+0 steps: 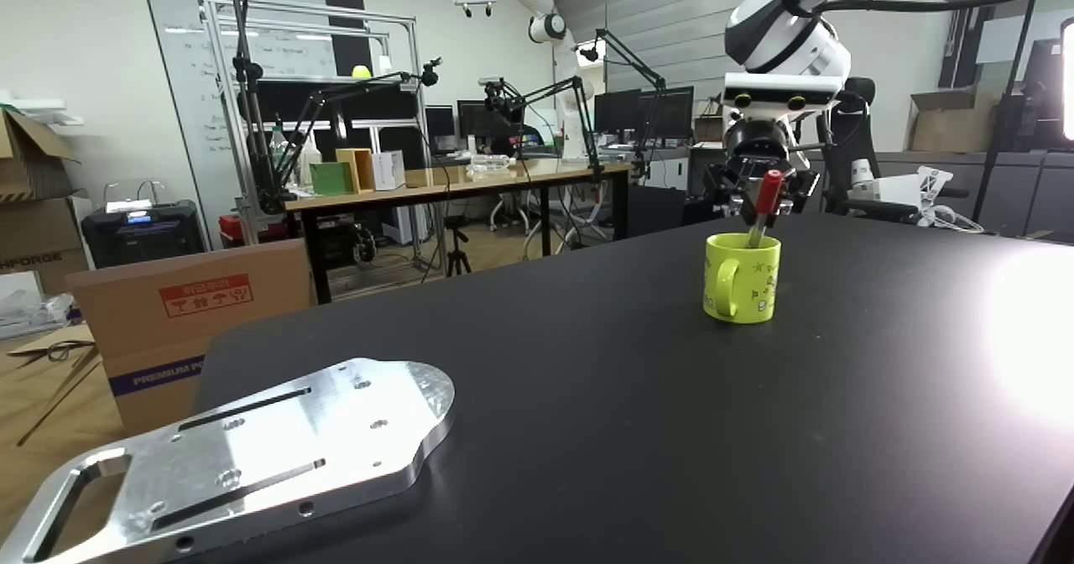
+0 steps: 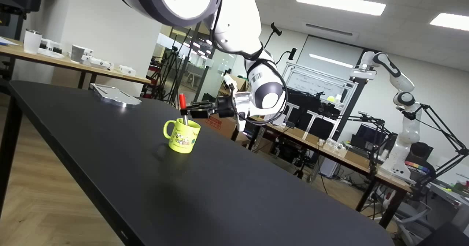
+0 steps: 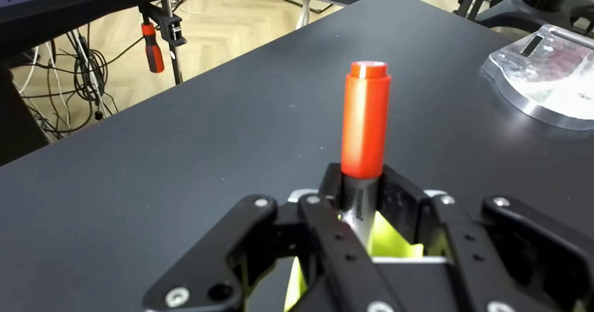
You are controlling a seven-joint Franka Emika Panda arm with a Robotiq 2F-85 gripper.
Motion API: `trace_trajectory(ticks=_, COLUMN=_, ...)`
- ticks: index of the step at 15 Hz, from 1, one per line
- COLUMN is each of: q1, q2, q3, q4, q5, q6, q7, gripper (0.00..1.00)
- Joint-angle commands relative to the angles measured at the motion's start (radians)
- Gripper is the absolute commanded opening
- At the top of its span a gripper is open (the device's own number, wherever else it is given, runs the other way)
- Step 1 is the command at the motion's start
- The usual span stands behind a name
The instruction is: Put the marker in the cup
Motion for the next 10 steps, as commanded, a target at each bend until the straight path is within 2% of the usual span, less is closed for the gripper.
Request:
trace_trajectory(ticks=1, q1=-0.018, q2=0.034, q3=0.025, q4=0.062, q5=0.011, q6=-0.009, q7=0.062, gripper=0.06)
trace_trajectory(ticks=3, q1=-0.024, q2=0.035, q3=0.028, q4=0.063, q5=0.012, q6=-0.009, q7=0.066, gripper=0.06)
trace_trajectory(ticks=4, q1=-0.028, q2=0.034, q3=0.032, q4=0.062, q5=0.016, q6=-0.009, q7=0.073, gripper=0.41)
trace_trajectory(ticks=10, q1=-0.031, q2=0.020, q3=0.050, q4=0.076, q5=0.019, q6=-0.027, q7=0.068, gripper=0.83)
